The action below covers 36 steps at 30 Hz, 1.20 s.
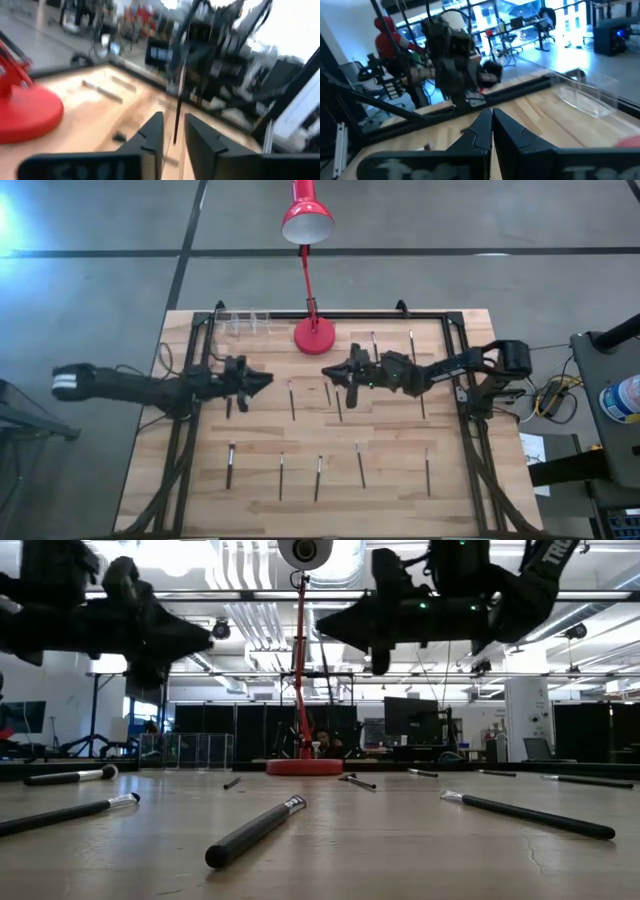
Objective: Pick & Place Makeup Supplies
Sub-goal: Put the makeup brush into the transparent organizer
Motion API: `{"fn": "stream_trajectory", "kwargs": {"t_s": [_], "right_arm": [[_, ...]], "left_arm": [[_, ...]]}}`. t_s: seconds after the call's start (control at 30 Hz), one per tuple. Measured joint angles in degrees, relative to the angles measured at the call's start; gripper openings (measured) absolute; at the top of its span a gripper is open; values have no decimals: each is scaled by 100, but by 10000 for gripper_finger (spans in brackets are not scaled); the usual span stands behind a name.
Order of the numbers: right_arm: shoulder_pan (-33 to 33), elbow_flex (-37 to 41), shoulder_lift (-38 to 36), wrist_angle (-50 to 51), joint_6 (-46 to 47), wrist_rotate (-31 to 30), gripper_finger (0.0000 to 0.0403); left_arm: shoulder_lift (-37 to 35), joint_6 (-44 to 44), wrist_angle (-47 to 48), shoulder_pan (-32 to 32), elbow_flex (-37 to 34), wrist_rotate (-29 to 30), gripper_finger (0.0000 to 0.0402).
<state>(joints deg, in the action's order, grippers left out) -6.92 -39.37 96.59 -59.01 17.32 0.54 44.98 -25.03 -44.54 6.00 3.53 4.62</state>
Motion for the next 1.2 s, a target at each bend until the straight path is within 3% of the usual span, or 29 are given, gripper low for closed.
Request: {"fn": "stream_trajectory", "kwargs": {"t_s": [0.17, 0.33, 0.57, 0.93, 1.07, 1.2], "right_arm": [[165, -542, 350, -55, -10, 161, 8], [334, -866, 440, -65, -146, 206, 8], [474, -1012, 322, -72, -357, 192, 8], [521, -1059, 326, -136, -455, 186, 8], [518, -981, 326, -175, -414, 165, 8], [522, -952, 304, -207, -317, -89, 9]], "left_arm": [[1147, 299, -198, -327, 678, -2, 122], [1992, 779, -884, -526, 1287, -95, 137], [2560, 866, -842, -524, 1956, -551, 138], [3337, 1144, -708, -524, 2667, -734, 137], [3325, 1292, -748, -510, 2721, -740, 104], [3166, 1222, -640, -359, 2728, -869, 24]]}}
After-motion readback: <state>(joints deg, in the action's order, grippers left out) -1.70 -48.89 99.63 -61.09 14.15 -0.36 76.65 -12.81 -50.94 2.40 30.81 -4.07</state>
